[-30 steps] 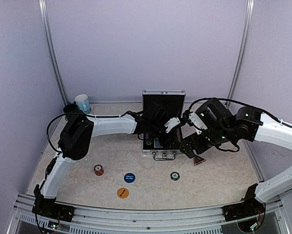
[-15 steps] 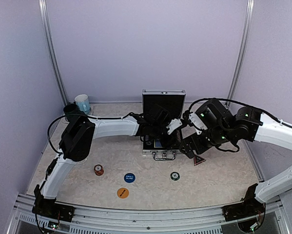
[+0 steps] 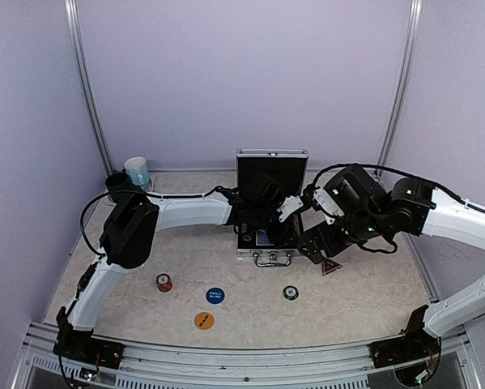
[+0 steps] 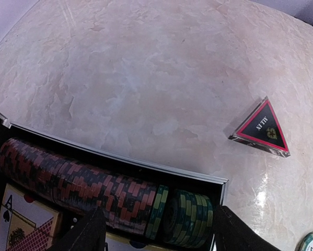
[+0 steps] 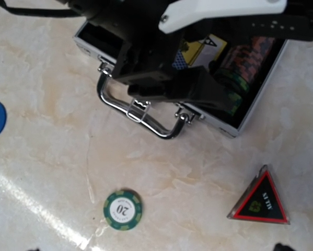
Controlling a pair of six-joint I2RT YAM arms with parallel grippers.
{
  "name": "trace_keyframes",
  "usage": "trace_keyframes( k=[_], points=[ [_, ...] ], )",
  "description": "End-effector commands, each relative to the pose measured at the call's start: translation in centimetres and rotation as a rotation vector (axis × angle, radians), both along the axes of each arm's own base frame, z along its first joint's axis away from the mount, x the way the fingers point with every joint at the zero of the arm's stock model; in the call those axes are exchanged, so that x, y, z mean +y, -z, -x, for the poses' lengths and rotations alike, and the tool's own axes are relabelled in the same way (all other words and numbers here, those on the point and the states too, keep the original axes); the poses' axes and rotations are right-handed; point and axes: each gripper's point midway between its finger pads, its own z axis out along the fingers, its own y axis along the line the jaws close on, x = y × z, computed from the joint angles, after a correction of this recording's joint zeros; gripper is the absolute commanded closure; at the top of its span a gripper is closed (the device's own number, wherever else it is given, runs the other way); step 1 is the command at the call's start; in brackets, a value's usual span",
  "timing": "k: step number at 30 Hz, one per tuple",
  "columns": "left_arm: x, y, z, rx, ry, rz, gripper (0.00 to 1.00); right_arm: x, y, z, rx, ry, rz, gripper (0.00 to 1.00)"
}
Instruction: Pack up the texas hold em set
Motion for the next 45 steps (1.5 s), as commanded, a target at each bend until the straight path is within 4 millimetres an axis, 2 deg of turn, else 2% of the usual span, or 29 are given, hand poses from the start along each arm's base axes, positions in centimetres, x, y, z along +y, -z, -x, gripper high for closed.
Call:
trace_keyframes(
  k=[1,6,15,26,33,45],
  points=[
    [-0.2,-0.9,1.0,0.026,0.043,0.052,0.3,-0.1,0.3,-0.3,0.001,0.008,0.0,0.03],
    [-0.3,-2.2,1.6,0.026,0.064,0.081,0.3,0.0,0.3,-0.3,0.004,0.005,0.002,0.03],
    [0.1,0.2,-0.1,-0.003,-0.017,0.003,0.3,0.0,0.3,-0.3,0.004,0.006,0.0,0.01],
    [0.4,0.3,-2.0,-0.061,-0.116,-0.009,0.31,-0.2,0.3,-0.3,0.001,0.013,0.001,0.01],
    [0.5,-0.5,-2.3,-0.077,-0.15,0.035,0.31,-0.2,0.4,-0.2,0.005,0.014,-0.002,0.01],
    [1.3,-1.9,-1.5,-0.061,-0.165,0.056,0.16,-0.1,0.9,0.0,0.019,0.005,-0.005,0.01]
  ],
)
